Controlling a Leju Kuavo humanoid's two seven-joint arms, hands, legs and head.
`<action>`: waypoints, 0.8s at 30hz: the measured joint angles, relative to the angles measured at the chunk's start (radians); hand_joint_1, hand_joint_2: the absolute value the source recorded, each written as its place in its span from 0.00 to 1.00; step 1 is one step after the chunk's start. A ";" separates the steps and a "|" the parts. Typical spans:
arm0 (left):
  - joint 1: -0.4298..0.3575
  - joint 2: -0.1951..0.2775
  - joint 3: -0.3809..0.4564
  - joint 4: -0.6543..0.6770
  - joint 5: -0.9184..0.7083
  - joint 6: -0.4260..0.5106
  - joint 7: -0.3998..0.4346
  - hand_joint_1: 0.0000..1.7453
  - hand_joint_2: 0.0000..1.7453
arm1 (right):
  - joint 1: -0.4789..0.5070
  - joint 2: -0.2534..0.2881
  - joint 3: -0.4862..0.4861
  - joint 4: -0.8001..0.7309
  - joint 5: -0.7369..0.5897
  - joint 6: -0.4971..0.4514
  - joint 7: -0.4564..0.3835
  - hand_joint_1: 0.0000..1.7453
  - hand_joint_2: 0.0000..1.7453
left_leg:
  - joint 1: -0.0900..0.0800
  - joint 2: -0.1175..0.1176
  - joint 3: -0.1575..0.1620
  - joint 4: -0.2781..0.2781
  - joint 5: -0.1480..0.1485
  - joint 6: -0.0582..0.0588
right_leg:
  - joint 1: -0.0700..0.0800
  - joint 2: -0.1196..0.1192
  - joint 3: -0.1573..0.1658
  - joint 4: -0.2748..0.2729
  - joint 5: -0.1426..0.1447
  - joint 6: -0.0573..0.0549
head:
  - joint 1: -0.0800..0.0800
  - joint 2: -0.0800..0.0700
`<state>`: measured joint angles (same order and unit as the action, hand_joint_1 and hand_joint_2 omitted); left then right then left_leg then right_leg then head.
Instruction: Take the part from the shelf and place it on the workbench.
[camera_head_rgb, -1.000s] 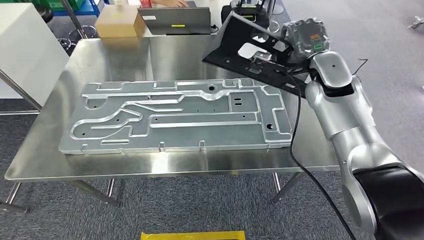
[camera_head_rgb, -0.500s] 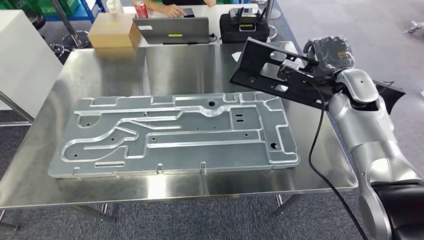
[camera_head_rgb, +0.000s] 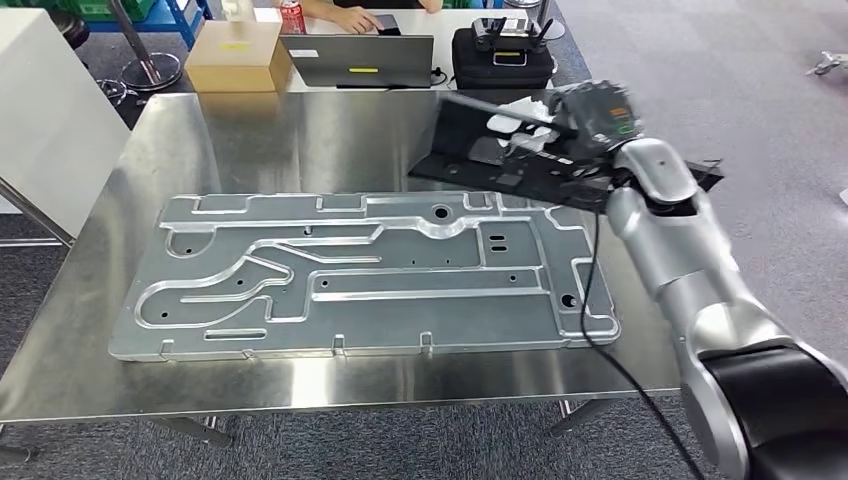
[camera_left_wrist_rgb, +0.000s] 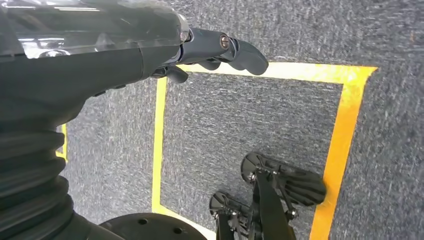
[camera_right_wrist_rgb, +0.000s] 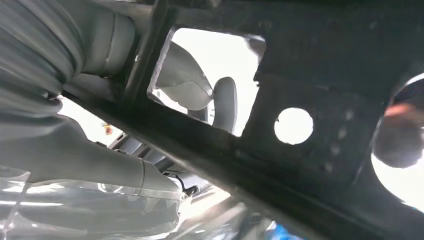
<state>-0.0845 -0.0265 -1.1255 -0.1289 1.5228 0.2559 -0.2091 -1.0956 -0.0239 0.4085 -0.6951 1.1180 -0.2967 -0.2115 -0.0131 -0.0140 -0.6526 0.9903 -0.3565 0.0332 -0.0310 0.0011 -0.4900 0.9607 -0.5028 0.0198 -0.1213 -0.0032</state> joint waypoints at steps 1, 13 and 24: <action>-0.002 0.000 -0.002 0.000 -0.002 -0.002 -0.001 0.00 1.00 | 0.004 0.028 0.014 0.016 0.002 -0.006 0.003 1.00 1.00 | 0.000 0.001 0.000 0.000 0.000 0.000 | -0.001 0.000 0.000 0.000 0.001 0.007 | 0.000 0.000; -0.001 0.000 -0.016 0.000 0.007 0.006 0.016 0.00 1.00 | 0.051 0.166 0.082 0.096 -0.009 -0.015 -0.008 1.00 1.00 | 0.002 -0.004 0.000 0.000 0.005 0.001 | 0.001 -0.007 0.000 0.002 0.000 0.014 | 0.000 0.000; 0.009 0.000 -0.032 0.000 -0.010 -0.004 0.024 0.00 1.00 | 0.084 0.164 0.106 0.107 -0.025 -0.007 -0.015 1.00 1.00 | 0.002 -0.004 0.000 0.000 0.005 0.001 | 0.000 -0.007 0.000 0.002 0.000 0.014 | 0.000 0.000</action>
<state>-0.0751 -0.0263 -1.1579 -0.1289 1.5129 0.2523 -0.1850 -1.0116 0.1403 0.5147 -0.5886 1.0927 -0.3038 -0.2268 -0.0112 -0.0184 -0.6523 0.9900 -0.3511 0.0338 -0.0306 -0.0057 -0.4898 0.9629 -0.5023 0.0336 -0.1213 -0.0031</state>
